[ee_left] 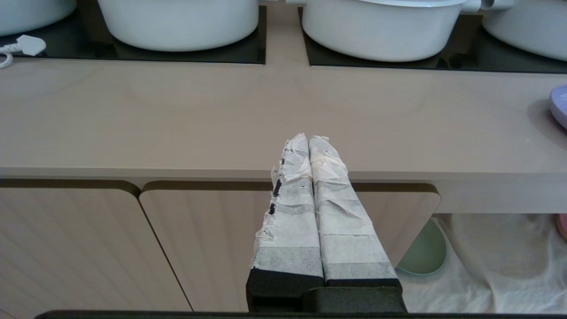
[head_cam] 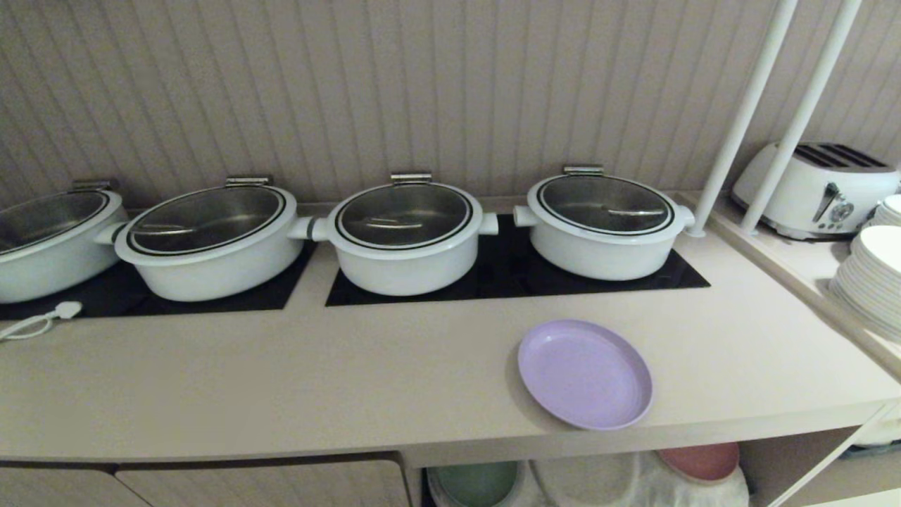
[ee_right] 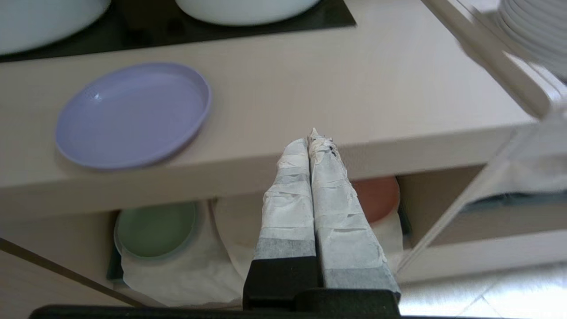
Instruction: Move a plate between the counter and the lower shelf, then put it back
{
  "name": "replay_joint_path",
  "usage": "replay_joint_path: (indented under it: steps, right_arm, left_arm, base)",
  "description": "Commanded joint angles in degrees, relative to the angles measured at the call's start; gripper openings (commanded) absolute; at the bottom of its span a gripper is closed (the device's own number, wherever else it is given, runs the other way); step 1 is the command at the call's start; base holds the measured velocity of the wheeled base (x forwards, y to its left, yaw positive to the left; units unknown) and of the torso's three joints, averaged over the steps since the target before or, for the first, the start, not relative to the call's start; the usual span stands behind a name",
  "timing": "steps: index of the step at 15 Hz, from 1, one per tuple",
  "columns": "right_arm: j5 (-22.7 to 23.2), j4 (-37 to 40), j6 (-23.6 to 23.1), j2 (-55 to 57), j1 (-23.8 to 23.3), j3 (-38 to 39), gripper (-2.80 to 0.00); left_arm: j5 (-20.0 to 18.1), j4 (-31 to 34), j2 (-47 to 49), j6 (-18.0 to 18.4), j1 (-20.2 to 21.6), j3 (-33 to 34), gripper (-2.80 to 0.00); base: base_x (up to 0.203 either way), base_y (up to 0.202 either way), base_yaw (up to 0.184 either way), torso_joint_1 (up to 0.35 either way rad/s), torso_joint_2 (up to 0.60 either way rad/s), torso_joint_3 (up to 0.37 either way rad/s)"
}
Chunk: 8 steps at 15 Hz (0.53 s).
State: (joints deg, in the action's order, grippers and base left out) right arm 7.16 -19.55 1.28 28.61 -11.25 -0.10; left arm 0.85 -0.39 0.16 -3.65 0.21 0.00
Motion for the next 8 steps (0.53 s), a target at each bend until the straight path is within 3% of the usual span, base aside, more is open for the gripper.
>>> replay_joint_path:
  steps: [1, 3, 8]
  right_arm:
    - [-0.1, 4.7, 0.1, -9.0, -0.4, 0.1, -2.8]
    - [-0.9, 9.1, -0.3, -12.6, -0.3, 0.1, -2.8]
    - [-11.3, 11.8, -0.4, -12.4, 6.7, 0.1, -2.8]
  left_arm:
    - [0.0, -0.1, -0.1, 0.0, 0.1, 0.0, -2.8]
    - [0.0, 0.0, -0.1, 0.0, 0.1, 0.0, -2.8]
    - [0.0, -0.1, -0.1, 0.0, 0.1, 0.0, -2.8]
  base:
    - [0.0, 0.0, 0.0, 0.0, 0.0, 0.0]
    - [0.0, 0.0, 0.0, 0.0, 0.0, 0.0]
    - [0.0, 0.0, 0.0, 0.0, 0.0, 0.0]
